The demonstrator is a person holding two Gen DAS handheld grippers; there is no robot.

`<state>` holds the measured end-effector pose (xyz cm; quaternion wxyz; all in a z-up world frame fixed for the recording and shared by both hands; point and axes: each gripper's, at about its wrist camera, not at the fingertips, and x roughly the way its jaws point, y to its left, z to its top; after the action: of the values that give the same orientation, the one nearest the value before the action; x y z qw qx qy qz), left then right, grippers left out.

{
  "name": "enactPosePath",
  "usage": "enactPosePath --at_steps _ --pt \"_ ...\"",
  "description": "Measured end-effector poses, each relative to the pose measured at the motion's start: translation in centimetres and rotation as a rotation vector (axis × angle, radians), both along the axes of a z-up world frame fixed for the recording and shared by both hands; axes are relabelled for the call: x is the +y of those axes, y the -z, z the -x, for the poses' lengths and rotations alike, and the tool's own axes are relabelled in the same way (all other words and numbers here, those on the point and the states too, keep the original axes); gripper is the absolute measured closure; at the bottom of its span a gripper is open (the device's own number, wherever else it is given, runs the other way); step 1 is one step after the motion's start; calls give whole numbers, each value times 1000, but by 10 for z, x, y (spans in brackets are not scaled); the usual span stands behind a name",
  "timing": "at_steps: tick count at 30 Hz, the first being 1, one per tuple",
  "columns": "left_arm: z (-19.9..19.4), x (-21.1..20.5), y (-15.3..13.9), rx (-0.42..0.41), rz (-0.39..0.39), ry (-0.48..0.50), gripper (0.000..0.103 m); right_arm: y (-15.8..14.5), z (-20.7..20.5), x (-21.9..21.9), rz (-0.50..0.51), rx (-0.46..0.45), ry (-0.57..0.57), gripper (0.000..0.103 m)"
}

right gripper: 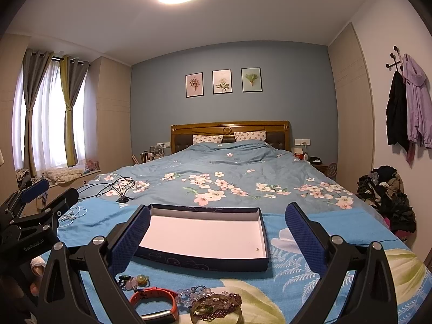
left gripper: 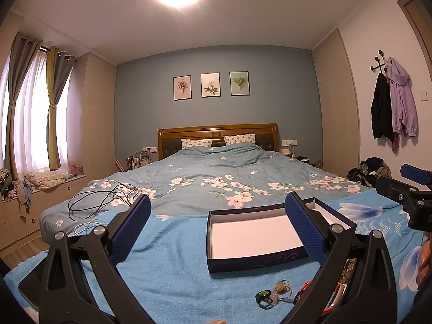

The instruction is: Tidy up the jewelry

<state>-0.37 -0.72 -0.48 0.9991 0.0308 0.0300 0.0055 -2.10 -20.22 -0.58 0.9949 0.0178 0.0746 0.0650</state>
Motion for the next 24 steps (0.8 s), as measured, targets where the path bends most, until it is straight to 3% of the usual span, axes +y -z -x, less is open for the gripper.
enactPosePath --at_steps 24 --pt "-2 0 -3 11 5 2 5 1 -1 -4 -6 10 -2 6"
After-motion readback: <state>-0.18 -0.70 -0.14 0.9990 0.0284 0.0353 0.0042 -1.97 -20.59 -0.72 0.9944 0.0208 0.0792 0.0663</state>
